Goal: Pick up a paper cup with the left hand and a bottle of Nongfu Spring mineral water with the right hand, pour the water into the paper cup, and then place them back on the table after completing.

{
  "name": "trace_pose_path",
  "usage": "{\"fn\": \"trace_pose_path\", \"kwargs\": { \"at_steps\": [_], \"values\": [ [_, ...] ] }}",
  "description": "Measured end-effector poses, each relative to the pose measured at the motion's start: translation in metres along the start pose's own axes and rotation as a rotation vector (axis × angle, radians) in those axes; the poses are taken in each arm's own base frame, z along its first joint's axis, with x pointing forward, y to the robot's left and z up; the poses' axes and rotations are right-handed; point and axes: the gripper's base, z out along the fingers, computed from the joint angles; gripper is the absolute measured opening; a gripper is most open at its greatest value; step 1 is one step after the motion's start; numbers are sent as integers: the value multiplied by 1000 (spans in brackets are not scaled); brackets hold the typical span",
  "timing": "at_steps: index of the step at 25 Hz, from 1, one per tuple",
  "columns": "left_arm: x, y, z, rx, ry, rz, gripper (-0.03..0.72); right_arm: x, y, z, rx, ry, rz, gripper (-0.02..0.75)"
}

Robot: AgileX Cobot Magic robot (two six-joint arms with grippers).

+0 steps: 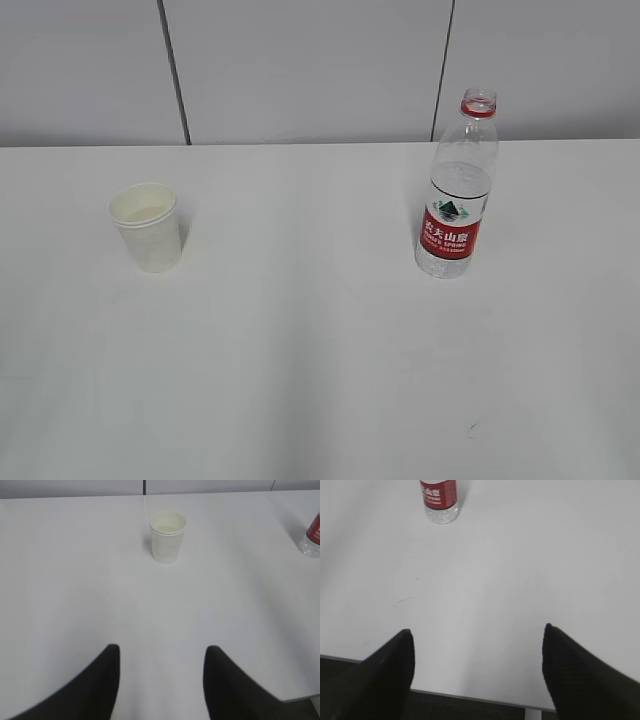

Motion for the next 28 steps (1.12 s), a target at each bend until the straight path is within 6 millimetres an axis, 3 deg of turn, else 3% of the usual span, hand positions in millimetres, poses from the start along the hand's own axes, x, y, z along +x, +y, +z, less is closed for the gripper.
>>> {"fn": "trace_pose_path", "kwargs": {
  "at_steps": [5, 28],
  "values": [
    [0, 0, 0, 0, 0, 0, 334, 0, 0, 0, 67, 1, 37, 587],
    [0, 0, 0, 0, 0, 0, 302, 0, 0, 0, 71, 1, 39, 587]
  ]
}}
